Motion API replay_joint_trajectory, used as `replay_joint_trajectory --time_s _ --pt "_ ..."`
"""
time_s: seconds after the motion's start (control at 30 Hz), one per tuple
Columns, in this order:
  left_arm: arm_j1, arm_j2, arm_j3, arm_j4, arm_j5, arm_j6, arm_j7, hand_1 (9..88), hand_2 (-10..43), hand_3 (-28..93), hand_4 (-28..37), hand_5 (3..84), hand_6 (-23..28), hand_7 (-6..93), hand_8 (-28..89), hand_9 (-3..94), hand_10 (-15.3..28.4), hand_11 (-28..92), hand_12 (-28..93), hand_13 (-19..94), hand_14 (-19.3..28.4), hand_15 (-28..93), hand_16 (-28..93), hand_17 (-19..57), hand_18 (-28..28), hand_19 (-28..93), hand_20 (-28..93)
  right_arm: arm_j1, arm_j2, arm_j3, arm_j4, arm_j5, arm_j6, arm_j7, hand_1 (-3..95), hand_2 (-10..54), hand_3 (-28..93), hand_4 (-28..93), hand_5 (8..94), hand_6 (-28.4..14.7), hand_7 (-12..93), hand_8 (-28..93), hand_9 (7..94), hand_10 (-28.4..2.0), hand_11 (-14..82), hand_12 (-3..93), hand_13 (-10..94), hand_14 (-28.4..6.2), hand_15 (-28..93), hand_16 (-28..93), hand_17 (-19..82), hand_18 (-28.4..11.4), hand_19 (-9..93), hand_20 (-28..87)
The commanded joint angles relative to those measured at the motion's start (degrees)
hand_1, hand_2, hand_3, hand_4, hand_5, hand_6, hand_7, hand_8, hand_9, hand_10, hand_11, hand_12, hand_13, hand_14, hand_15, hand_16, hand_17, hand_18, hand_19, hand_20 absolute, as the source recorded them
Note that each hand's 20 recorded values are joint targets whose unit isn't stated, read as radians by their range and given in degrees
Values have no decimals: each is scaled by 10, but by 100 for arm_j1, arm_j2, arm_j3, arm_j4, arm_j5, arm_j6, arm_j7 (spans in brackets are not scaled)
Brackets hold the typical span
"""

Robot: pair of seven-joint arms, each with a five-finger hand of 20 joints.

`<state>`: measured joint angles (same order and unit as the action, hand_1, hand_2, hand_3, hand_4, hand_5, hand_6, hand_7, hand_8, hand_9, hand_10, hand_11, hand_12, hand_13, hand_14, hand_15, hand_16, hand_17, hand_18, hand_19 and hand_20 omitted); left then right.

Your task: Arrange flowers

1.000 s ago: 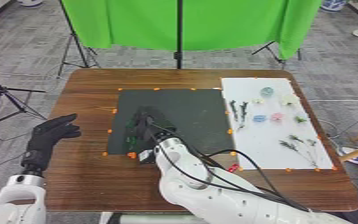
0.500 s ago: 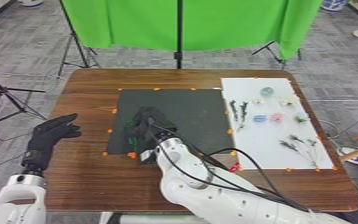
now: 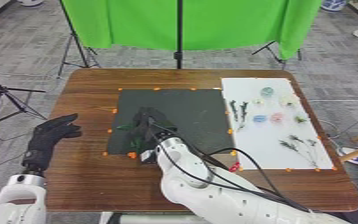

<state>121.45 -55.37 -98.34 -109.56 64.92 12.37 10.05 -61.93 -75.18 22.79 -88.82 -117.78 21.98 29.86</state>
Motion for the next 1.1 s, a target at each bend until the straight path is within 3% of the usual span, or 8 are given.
replay_joint_trajectory --time_s 0.03,0.1,0.13,0.33,0.5,0.67,0.93,1.1 --pt "48 -64 -21 18 24 -76 -70 334 96 658 -109 494 50 137 -64 530 150 280 147 458 203 366 -7 120 153 242 256 -32 43 -17 -7 -161 21 -72 422 -95 527 16 760 -34 311 154 921 -120 309 245 937 -28 529 317 660 -125 924 399" --pt "70 -73 -51 3 34 -89 -81 335 96 657 -110 494 50 138 -64 530 150 281 148 458 203 365 -7 120 153 241 255 -8 147 -57 -50 -330 6 -136 324 -78 651 -56 763 -35 330 -26 920 -126 298 243 937 -34 520 324 655 -131 929 403" --pt "104 -90 -83 -18 35 -87 -80 335 96 657 -109 494 50 138 -64 530 150 281 148 458 203 365 -7 120 153 241 255 12 225 -36 -127 -375 -43 -134 294 -58 661 -65 762 -38 332 -61 916 -131 290 240 937 -39 512 329 652 -134 931 407" --pt "403 -119 -365 -177 39 -35 -146 334 96 658 -109 494 50 137 -64 530 150 281 148 458 203 365 -8 120 153 243 256 282 1357 302 -1380 34 25 29 259 -42 659 -72 751 -42 306 -77 893 -141 269 238 926 -51 491 346 630 -150 932 436" --pt "590 -143 -575 -271 19 44 -158 333 94 658 -110 494 49 138 -64 530 150 281 148 458 203 365 -7 120 153 242 256 -377 2494 1820 -2680 68 -259 -117 267 -71 645 -75 726 -49 230 -66 851 -147 246 236 907 -53 485 352 606 -157 932 455" --pt "608 -127 -601 -304 61 33 -158 334 91 658 -110 494 49 139 -65 530 150 282 148 458 203 366 -7 121 153 243 256 -1667 3462 3715 -3479 -70 -520 -71 277 -94 624 -81 681 -52 178 -52 795 -155 229 237 873 -57 503 357 577 -167 932 474" --pt "647 -95 -656 -339 100 -2 -195 341 80 651 -111 493 49 140 -65 531 149 282 148 458 202 365 -7 121 153 243 256 -4389 4181 6580 -3686 -239 -1454 319 233 -95 537 -214 667 -66 130 -47 772 -163 220 239 851 -65 516 343 559 -173 932 474" --pt "696 -100 -698 -375 108 11 -196 344 75 648 -111 492 48 140 -65 531 149 282 148 458 202 365 -7 121 153 243 256 -5221 4267 7299 -3414 -622 -2063 668 230 -95 557 -221 680 -68 124 -48 779 -163 226 242 852 -64 523 344 558 -174 932 474"
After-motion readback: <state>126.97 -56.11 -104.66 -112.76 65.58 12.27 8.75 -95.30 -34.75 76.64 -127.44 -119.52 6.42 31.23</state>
